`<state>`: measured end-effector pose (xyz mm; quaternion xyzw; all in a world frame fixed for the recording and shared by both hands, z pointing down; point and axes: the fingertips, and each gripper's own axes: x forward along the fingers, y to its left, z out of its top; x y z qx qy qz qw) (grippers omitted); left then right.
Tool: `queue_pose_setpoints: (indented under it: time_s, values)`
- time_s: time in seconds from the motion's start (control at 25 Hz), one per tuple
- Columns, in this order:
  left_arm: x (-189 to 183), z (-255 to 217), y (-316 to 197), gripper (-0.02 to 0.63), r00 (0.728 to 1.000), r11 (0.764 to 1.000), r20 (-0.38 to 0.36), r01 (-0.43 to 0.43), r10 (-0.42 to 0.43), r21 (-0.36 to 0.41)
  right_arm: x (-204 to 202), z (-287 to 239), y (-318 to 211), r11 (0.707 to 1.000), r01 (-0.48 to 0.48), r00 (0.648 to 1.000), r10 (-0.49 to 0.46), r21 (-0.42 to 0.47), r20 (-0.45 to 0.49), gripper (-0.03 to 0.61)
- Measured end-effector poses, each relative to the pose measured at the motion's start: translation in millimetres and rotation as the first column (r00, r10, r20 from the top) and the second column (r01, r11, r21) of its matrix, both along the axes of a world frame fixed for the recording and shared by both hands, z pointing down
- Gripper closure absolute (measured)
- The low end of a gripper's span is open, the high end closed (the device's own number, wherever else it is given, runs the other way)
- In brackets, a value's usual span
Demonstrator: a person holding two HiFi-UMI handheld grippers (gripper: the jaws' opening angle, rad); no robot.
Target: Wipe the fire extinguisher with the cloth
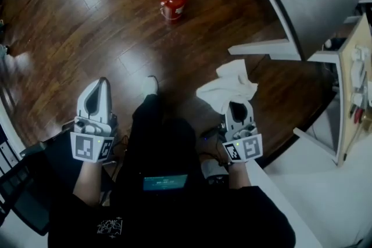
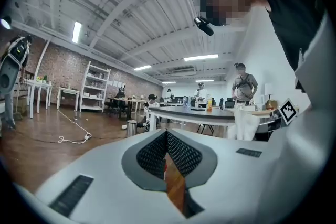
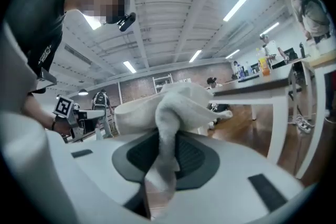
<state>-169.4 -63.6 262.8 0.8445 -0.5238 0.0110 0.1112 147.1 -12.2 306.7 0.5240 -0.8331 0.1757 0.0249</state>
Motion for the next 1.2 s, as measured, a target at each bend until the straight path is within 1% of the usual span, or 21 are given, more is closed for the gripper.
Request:
queue_pose_setpoints:
  time_s: [0.12, 0.2, 0.32, 0.44, 0.56, 0.72, 0.84, 0.96, 1.08, 1.2]
  values:
    - [5.8, -77.3, 14.6, 0.612, 1.0, 1.0, -0.006, 0.0, 0.0, -0.011, -4.9, -90.0, 20.6, 1.0, -0.005, 0.999, 0.005, -0.008, 0.034, 0.483]
    - [12.1, -125.8, 26.5, 0.612, 1.0, 1.0, -0.012, -0.009, 0.008, -0.005, -8.8, -141.0, 34.8, 1.0, 0.014, 0.999, -0.014, -0.006, 0.038, 0.482]
    - [25.8, -187.1, 41.2, 0.612, 0.998, 0.998, -0.04, -0.038, 0.04, 0.047, -15.7, -195.1, 48.5, 0.999, 0.049, 0.999, -0.05, 0.022, 0.022, 0.482]
    - [38.8, -228.7, 63.6, 0.612, 0.997, 0.994, -0.053, -0.058, 0.063, 0.088, -23.1, -234.2, 64.8, 0.995, 0.078, 0.997, -0.078, 0.056, 0.006, 0.482]
    - [51.0, -248.0, 82.3, 0.612, 0.997, 0.994, -0.04, -0.062, 0.066, 0.09, -26.0, -263.2, 76.9, 0.991, 0.092, 0.996, -0.092, 0.093, -0.002, 0.482]
    - [67.4, -263.6, 109.2, 0.612, 0.998, 0.996, -0.041, -0.053, 0.056, 0.073, -25.4, -281.9, 97.1, 0.991, 0.094, 0.995, -0.09, 0.096, -0.047, 0.483]
    - [75.7, -267.5, 131.0, 0.611, 0.998, 0.997, -0.037, -0.052, 0.055, 0.059, -29.0, -292.2, 112.9, 0.99, 0.103, 0.994, -0.099, 0.099, -0.04, 0.483]
    - [83.6, -269.4, 149.1, 0.611, 0.998, 0.998, -0.05, -0.047, 0.049, 0.043, -30.6, -301.4, 126.4, 0.987, 0.118, 0.993, -0.116, 0.105, -0.029, 0.483]
    - [92.1, -279.3, 166.1, 0.611, 0.997, 0.997, -0.063, -0.05, 0.054, 0.061, -27.2, -306.4, 144.6, 0.987, 0.115, 0.993, -0.113, 0.108, -0.025, 0.482]
    - [95.8, -291.0, 179.6, 0.611, 0.995, 0.994, -0.069, -0.062, 0.068, 0.086, -27.0, -313.9, 160.6, 0.987, 0.105, 0.994, -0.106, 0.12, 0.002, 0.482]
